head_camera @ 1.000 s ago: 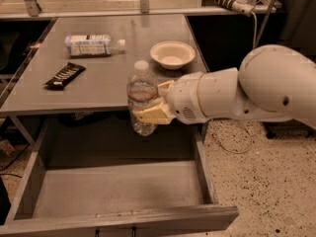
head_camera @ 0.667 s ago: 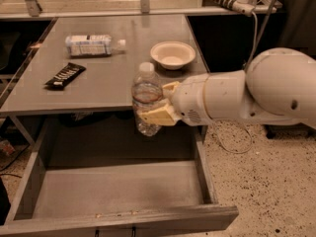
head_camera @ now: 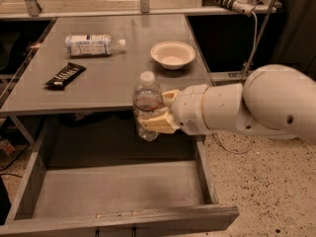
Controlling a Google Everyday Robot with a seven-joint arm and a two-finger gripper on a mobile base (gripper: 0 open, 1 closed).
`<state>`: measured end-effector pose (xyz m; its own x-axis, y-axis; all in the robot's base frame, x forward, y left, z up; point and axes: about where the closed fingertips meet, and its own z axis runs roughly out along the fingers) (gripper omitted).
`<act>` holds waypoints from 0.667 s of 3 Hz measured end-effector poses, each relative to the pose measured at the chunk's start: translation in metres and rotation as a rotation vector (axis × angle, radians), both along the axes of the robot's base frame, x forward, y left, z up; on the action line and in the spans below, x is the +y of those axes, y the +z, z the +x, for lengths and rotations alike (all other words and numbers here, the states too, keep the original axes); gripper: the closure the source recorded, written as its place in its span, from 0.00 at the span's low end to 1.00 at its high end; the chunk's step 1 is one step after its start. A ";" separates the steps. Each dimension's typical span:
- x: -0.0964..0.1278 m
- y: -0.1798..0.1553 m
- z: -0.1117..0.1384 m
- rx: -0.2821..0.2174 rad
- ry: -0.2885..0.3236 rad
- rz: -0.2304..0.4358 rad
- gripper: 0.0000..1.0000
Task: Place water bottle into top drawer
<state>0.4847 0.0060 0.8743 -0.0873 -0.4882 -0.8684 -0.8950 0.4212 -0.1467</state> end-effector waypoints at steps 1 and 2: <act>0.000 -0.048 -0.017 0.057 -0.034 0.020 1.00; 0.003 -0.085 -0.024 0.093 -0.051 0.033 1.00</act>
Offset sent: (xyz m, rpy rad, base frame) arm -0.0309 0.0037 -0.1326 0.0561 0.1433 -0.0792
